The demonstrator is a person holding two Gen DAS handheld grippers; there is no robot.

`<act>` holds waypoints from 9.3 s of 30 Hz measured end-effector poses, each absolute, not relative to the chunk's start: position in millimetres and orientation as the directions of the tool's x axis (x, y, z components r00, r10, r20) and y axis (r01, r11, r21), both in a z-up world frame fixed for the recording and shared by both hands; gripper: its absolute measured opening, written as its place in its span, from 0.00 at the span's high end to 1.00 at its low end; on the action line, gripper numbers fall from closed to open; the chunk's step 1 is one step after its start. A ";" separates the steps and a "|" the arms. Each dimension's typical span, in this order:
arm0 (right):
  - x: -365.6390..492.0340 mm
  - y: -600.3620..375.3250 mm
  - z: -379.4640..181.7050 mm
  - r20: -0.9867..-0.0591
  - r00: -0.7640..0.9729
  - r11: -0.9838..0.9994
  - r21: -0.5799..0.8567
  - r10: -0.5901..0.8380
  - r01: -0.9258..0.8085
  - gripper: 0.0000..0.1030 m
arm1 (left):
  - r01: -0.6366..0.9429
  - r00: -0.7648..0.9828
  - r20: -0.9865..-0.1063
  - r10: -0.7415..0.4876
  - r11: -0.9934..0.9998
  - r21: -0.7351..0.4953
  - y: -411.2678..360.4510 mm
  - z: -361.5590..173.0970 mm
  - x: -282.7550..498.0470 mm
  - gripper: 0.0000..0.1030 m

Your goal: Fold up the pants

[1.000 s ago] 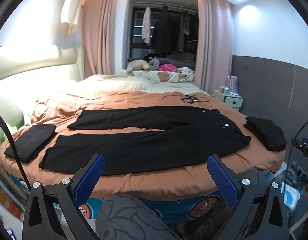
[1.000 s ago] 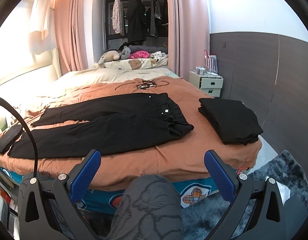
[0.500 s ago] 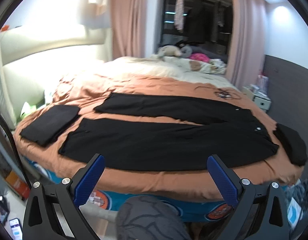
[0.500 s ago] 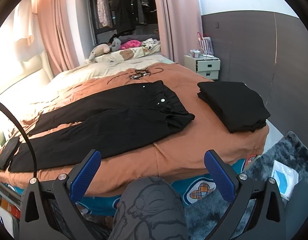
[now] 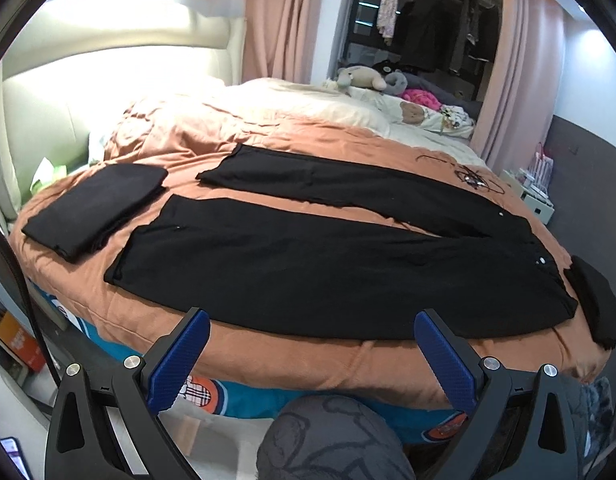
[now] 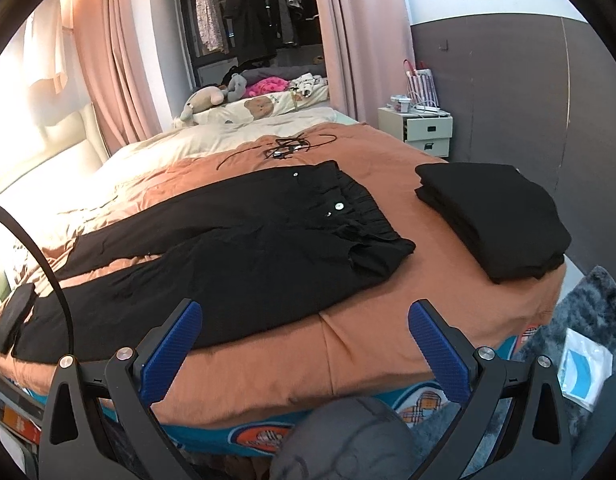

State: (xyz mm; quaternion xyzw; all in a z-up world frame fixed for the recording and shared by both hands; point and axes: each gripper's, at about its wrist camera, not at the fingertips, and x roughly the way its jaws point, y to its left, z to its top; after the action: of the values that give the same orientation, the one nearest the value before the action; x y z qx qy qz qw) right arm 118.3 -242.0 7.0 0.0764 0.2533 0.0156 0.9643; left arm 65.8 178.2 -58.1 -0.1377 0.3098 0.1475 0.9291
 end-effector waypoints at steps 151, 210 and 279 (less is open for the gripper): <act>406.9 -372.8 9.9 -0.330 0.816 0.701 0.702 0.474 -0.124 0.98 | -0.636 0.737 -0.531 0.418 0.695 -0.336 470.1 29.1 262.9 0.95; 679.1 -261.6 -15.3 -0.531 0.776 0.772 0.629 0.341 0.091 0.96 | -0.734 0.452 -0.821 0.349 0.669 -0.120 569.6 -156.0 599.9 0.92; 448.1 -326.6 -16.0 -0.595 0.688 0.761 0.642 0.417 0.094 0.00 | -0.646 0.639 -0.764 0.094 0.605 -0.466 479.1 -170.0 358.7 0.17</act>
State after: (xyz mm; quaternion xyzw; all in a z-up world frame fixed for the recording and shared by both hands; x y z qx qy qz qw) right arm 448.1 -326.6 -16.0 0.3326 0.3839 0.0941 0.8562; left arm 358.7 479.1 -170.0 -0.3830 0.3601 0.2257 0.8202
